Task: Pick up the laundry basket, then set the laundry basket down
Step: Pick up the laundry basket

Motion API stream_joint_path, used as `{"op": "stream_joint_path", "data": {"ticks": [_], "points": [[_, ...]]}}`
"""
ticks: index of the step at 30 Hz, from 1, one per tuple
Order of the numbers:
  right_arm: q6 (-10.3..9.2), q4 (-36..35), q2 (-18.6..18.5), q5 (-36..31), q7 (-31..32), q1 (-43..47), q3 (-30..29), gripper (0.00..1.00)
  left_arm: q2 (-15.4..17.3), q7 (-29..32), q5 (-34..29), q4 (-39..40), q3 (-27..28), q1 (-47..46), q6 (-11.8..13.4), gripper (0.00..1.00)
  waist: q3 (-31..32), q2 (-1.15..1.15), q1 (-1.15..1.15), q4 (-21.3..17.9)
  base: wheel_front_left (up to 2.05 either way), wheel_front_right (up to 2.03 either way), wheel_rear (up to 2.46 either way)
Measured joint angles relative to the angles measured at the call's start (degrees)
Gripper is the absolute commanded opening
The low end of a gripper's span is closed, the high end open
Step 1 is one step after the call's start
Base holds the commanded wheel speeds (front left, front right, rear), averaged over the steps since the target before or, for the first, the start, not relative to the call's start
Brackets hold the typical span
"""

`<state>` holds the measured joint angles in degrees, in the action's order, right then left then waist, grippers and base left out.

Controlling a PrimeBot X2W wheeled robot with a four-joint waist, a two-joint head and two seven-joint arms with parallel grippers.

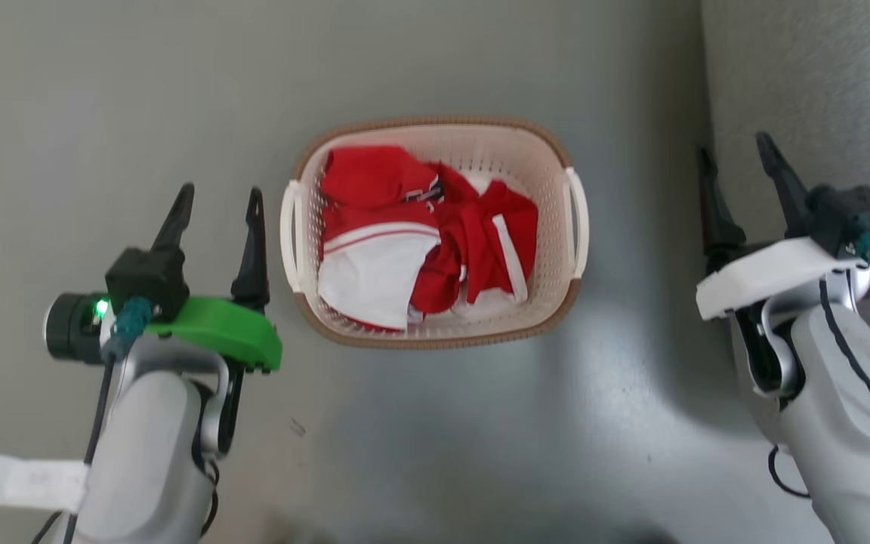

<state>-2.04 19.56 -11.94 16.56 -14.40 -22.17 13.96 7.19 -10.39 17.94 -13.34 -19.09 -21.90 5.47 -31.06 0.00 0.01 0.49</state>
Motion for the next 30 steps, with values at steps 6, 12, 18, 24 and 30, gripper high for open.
{"op": "stream_joint_path", "data": {"ticks": [6, 12, 18, 24, 30], "points": [[0.64, 2.69, 0.22, -0.07, 0.00, -3.80, 0.77, 1.00, -0.62, 0.20, 1.56, -3.59, 0.53, -3.75, -1.46, 1.00, -4.00, 0.00, 0.00, 0.22, 0.00, 0.00, 0.00], [1.52, 6.01, 1.22, -0.87, 0.00, -8.01, 2.01, 1.00, -0.81, 0.85, 2.18, -8.34, 0.74, -7.68, -2.93, 1.00, -7.21, 0.00, 0.00, 0.49, 0.00, 0.00, 0.00], [2.14, 10.22, 1.97, -1.52, 0.02, -11.82, 3.03, 1.00, -0.88, 2.09, 2.40, -12.95, 0.64, -12.51, -4.66, 1.00, -9.29, 0.00, 0.00, 0.62, 0.00, 0.00, 0.00], [3.23, 14.58, 3.59, -1.58, 0.45, -15.46, 4.30, 1.00, -0.89, 3.86, 3.24, -17.47, 0.44, -17.17, -6.97, 1.00, -10.66, 0.00, 0.00, 0.26, 0.00, 0.00, 0.00], [4.01, 19.04, 5.03, -1.99, 1.62, -18.11, 5.42, 1.00, -1.32, 5.77, 4.44, -22.09, -0.09, -20.86, -9.53, 1.00, -12.19, 0.00, 0.00, -0.33, 0.00, 0.00, 0.00]]}}
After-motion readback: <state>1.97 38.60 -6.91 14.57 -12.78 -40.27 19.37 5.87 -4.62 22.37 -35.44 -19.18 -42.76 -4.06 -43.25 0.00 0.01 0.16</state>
